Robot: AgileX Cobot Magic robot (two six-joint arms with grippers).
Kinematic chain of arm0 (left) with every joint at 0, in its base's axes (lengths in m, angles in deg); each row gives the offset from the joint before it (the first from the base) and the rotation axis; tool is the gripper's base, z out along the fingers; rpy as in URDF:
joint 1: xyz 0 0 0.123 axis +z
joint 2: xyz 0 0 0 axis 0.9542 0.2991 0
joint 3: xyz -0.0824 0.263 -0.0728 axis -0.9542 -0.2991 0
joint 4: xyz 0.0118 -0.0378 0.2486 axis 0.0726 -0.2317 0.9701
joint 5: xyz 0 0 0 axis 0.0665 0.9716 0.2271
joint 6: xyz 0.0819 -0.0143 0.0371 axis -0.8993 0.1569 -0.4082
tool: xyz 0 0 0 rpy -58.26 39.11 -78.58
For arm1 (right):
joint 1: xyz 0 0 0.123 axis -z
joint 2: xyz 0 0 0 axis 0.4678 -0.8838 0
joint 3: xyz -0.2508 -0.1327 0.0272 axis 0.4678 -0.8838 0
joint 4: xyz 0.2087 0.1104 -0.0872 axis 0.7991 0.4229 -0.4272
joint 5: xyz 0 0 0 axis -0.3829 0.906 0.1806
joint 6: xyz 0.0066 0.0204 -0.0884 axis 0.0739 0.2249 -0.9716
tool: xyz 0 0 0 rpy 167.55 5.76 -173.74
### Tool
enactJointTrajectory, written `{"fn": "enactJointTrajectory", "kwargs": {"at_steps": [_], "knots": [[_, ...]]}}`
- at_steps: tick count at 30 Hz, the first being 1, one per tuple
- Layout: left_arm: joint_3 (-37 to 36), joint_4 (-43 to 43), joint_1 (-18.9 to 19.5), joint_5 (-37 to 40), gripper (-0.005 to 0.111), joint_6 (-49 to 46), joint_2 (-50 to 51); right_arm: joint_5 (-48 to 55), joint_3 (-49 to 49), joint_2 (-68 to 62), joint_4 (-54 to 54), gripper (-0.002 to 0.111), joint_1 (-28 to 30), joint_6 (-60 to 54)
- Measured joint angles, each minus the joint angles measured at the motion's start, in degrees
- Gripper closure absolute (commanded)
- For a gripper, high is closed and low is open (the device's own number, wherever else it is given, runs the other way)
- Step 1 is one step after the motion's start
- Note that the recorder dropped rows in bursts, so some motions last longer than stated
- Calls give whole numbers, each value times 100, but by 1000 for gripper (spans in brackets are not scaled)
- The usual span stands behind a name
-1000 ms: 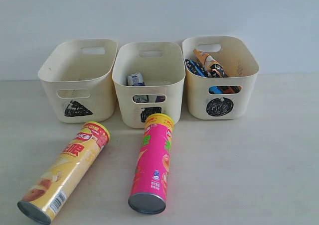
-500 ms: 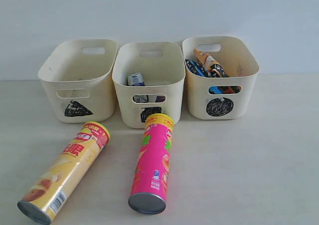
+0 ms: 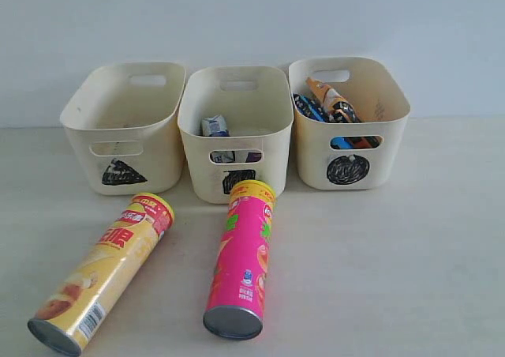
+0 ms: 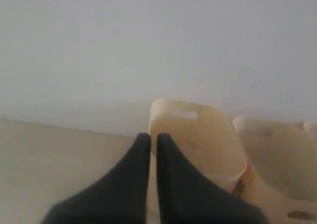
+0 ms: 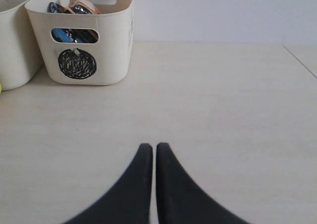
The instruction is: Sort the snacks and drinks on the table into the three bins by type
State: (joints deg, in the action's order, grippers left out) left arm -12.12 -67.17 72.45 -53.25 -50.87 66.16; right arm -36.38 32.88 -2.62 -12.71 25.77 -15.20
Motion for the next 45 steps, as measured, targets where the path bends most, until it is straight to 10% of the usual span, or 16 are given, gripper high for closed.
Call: {"fn": "enactJointTrajectory", "kwargs": {"at_steps": [14,28,39,45], "knots": [[1749,-631,-549,3548,102,-2051,1961,0,0,0,0,108,0,0],[2216,-1644,-1418,4398,101,-3254,3357,0,0,0,0,108,0,0],[2569,-1624,-1619,4471,15,-3300,4552,0,0,0,0,108,0,0],[2569,-1645,-1630,4347,6,-3497,5058,0,0,0,0,108,0,0]]}}
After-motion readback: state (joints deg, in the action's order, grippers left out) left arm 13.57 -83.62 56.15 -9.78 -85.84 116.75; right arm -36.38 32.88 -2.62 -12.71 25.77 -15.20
